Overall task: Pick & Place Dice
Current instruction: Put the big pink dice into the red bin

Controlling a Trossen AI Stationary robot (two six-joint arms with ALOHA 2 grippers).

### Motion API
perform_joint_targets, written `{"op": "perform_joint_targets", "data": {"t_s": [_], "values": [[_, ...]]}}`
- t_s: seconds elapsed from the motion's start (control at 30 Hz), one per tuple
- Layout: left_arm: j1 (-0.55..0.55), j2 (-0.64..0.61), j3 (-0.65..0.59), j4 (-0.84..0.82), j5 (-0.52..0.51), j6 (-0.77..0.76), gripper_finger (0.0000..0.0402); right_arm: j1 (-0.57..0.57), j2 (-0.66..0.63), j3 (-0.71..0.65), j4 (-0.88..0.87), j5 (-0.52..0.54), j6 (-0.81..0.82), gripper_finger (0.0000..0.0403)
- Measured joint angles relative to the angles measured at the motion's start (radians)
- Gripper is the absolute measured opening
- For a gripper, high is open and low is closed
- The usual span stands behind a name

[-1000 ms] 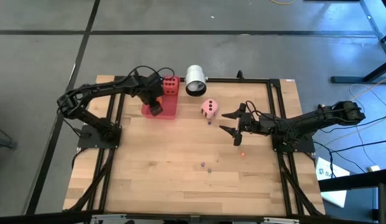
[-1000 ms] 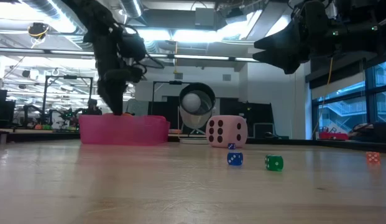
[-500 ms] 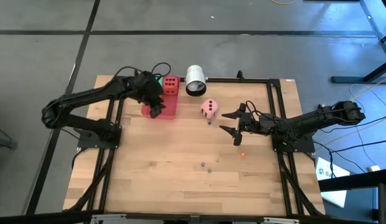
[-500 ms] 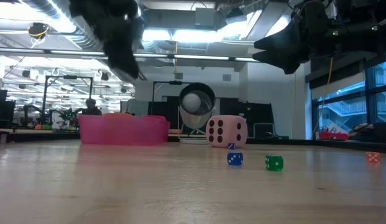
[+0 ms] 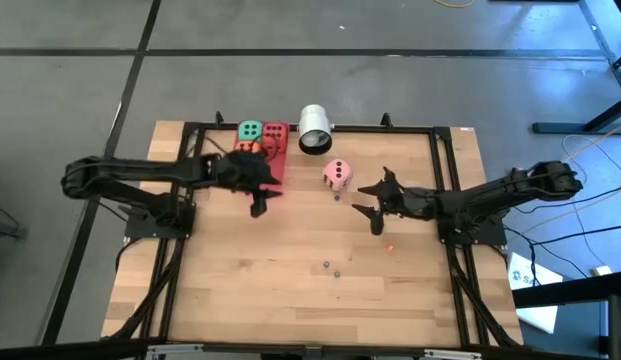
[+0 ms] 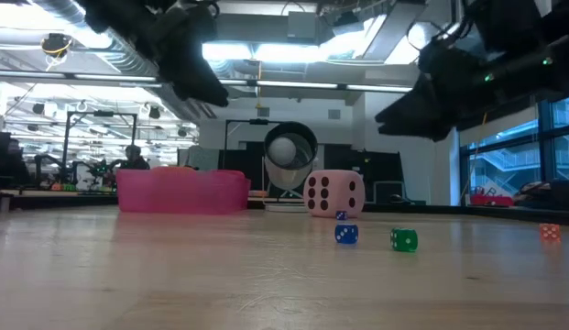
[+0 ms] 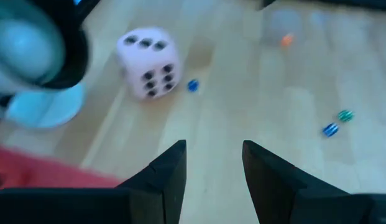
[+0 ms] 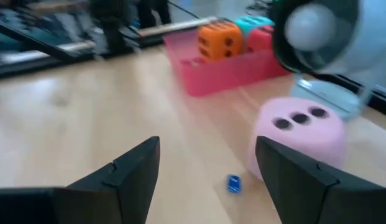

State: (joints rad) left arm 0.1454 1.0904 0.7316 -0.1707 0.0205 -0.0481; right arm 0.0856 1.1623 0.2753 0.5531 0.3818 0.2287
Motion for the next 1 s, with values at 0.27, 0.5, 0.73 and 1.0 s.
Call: {"op": "perform_joint_targets", "data": {"t_s": [0.27,0.5,0.73,1.0], "values": [[-0.110,0.000,-0.158,0.303,-0.077,-0.093,0.0146,-0.074,0.144,0.150,-0.180,0.041,-0.008,0.0265],[-0.215,0.016,-0.170,0.360,-0.161,-0.098,0.0145,-0.146,0.183,0.290,-0.366,0.063,-0.054,0.0215],[-0.257,0.030,-0.171,0.353,-0.272,-0.054,0.0145,-0.244,0.183,0.346,-0.427,0.090,-0.027,0.0084],[-0.254,0.086,-0.171,0.384,-0.393,-0.011,0.0143,-0.381,0.219,0.348,-0.418,-0.024,-0.010,0.0014]]}}
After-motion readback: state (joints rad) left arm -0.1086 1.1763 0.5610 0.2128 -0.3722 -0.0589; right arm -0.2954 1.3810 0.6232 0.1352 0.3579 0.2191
